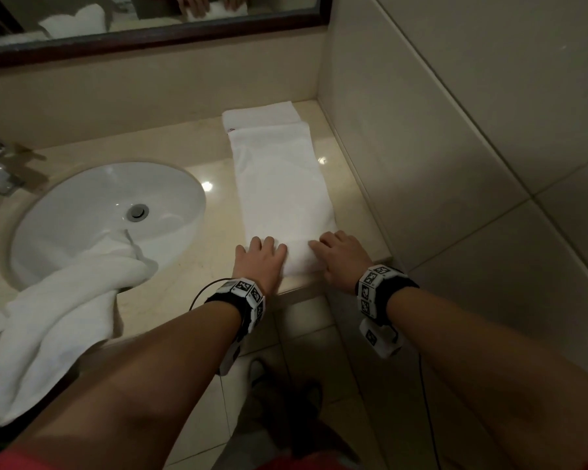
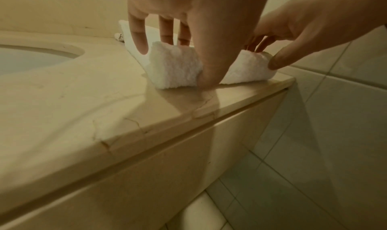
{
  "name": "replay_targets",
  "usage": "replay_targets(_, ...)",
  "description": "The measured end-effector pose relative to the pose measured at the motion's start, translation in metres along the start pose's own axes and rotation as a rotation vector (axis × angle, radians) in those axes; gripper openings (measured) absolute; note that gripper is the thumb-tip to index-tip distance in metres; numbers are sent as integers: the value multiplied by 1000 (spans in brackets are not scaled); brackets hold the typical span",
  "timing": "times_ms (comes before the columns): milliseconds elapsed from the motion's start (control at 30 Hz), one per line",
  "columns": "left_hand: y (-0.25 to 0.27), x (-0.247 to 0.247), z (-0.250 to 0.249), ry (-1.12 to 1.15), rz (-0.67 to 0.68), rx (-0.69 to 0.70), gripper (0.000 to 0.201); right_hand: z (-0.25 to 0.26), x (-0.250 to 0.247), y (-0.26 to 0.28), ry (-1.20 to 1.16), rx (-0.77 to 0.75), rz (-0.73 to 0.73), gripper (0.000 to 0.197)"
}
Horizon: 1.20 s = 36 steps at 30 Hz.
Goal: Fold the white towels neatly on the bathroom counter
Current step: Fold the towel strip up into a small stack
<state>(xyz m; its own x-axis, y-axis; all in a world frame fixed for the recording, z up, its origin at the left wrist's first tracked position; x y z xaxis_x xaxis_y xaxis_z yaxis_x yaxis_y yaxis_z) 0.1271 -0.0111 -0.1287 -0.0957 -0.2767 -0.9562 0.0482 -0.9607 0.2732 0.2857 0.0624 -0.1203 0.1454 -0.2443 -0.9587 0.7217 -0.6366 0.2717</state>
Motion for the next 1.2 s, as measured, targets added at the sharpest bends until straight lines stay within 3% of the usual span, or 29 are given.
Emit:
replay_targets(500,9,-18,9,132,79,27,44,7,-14,13,47,-35,-10,64)
replay_targets(733,7,-17,24,279,210,23,43,19,-13,1,86,-47,75,58)
replay_targets(1200,-13,-12,40,579,345,-121,44,14,-21,-24,-177,60,241,46)
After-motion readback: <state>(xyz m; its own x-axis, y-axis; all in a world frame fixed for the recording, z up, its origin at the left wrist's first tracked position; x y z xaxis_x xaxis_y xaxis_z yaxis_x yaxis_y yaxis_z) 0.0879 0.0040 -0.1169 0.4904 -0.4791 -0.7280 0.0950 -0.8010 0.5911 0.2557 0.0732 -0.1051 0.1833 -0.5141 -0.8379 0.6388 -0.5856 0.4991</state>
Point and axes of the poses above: each hand's wrist, its own y-axis away from the middle knuckle, its own x-axis out of the palm, z = x × y, the point moved 3 cm from there along -y, towards the middle knuckle, and after that the axes turned 1 degree about y, right-handed, at the moved point
